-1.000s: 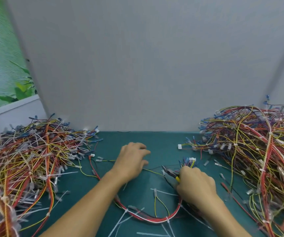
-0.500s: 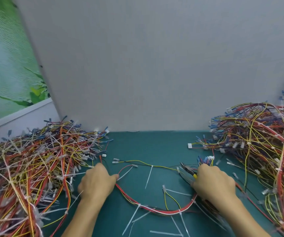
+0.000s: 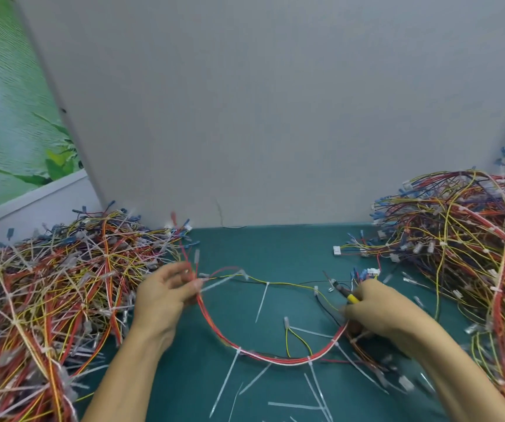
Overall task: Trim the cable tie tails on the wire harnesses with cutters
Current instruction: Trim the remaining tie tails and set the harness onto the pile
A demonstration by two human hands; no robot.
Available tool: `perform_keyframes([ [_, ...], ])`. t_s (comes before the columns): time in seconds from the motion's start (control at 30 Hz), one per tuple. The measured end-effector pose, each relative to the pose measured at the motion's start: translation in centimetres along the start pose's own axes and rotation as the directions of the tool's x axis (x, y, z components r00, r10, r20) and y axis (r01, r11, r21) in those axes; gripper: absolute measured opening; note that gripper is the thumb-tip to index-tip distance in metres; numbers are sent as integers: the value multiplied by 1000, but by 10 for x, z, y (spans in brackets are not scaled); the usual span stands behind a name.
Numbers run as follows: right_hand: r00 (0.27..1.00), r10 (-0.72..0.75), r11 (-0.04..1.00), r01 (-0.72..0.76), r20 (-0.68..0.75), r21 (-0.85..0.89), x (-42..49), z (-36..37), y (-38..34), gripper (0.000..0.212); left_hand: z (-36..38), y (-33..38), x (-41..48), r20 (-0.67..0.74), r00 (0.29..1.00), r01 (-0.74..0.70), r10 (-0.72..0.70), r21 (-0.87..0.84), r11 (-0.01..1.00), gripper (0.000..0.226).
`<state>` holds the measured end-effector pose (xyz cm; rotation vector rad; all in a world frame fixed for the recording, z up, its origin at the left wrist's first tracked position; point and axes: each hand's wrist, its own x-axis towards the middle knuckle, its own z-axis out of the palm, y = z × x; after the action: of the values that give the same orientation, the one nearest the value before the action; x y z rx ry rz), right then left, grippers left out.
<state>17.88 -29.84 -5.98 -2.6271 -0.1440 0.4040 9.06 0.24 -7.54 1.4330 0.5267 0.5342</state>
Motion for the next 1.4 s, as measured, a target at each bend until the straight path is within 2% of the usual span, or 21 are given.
perform_keyframes([
  [0.07, 999, -24, 1000, 24, 40, -15, -2, -4, 0, 20, -3, -10, 3, -40, 997, 71, -63, 255, 964, 37],
  [0.13, 998, -39, 995, 44, 56, -86, -5, -6, -1, 19, -5, -16, 6, -43, 996, 84, -72, 442, 893, 36],
  [0.23, 996, -68, 985, 77, 65, -156, -8, -11, -4, 24, -5, -15, 8, -38, 999, 42, -21, 685, 727, 35],
  [0.3, 993, -96, 982, 106, 73, -156, -11, -16, -4, 28, -3, -14, 7, -26, 1000, 14, 9, 764, 645, 33],
  [0.4, 988, -138, 985, 144, 64, -96, -14, -28, 1, 30, -2, -15, 8, -15, 999, -12, 41, 804, 594, 31],
  [0.5, 984, -177, 984, 177, -38, -6, -14, -43, 11, 20, -3, -14, 6, 1, 998, -37, 67, 846, 532, 31],
  [0.57, 970, -214, 977, 213, -115, -18, -15, -52, 17, 8, -2, -9, 2, 39, 981, -122, 190, 886, 447, 29],
  [0.6, 961, -243, 970, 240, -131, -37, -15, -55, 19, 3, 1, -5, -2, 85, 955, -210, 284, 871, 444, 24],
  [0.63, 953, -273, 962, 266, -131, -63, -16, -57, 21, 9, 6, 1, -7, 156, 915, -329, 373, 824, 461, 19],
  [0.7, 941, -324, 942, 311, -103, -124, -16, -56, 21, 22, 21, 12, -20, 358, 830, -548, 428, 667, 506, 11],
  [0.77, 929, -367, 919, 352, -57, -177, -15, -50, 19, 31, 40, 19, -38, 590, 743, -648, 317, 511, 565, 13],
  [0.83, 919, -394, 904, 385, -12, -183, -13, -43, 18, 33, 60, 17, -54, 758, 632, -682, 162, 444, 581, 20],
  [0.93, 916, -400, 900, 401, 42, -173, -9, -37, 19, 30, 80, 3, -69, 853, 522, -727, 21, 432, 533, 36],
  [1.07, 916, -400, 909, 400, 21, -115, -3, -35, 23, 16, 86, -9, -72, 847, 529, -731, -42, 481, 484, 39],
  [1.17, 907, -420, 906, 415, -42, -83, 0, -36, 24, 15, 85, -12, -69, 833, 553, -755, 29, 485, 442, 27],
  [1.23, 898, -433, 901, 428, -80, -75, 2, -37, 26, 16, 82, -11, -66, 809, 579, -731, 102, 460, 503, 18],
  [1.3, 895, -437, 899, 432, -91, -71, 2, -38, 27, 15, 79, -10, -62, 756, 635, -659, 157, 424, 621, 17],
  [1.4, 898, -432, 901, 429, -77, -62, 3, -37, 27, 14, 75, -8, -58, 721, 684, -541, 110, 400, 740, 25],
])
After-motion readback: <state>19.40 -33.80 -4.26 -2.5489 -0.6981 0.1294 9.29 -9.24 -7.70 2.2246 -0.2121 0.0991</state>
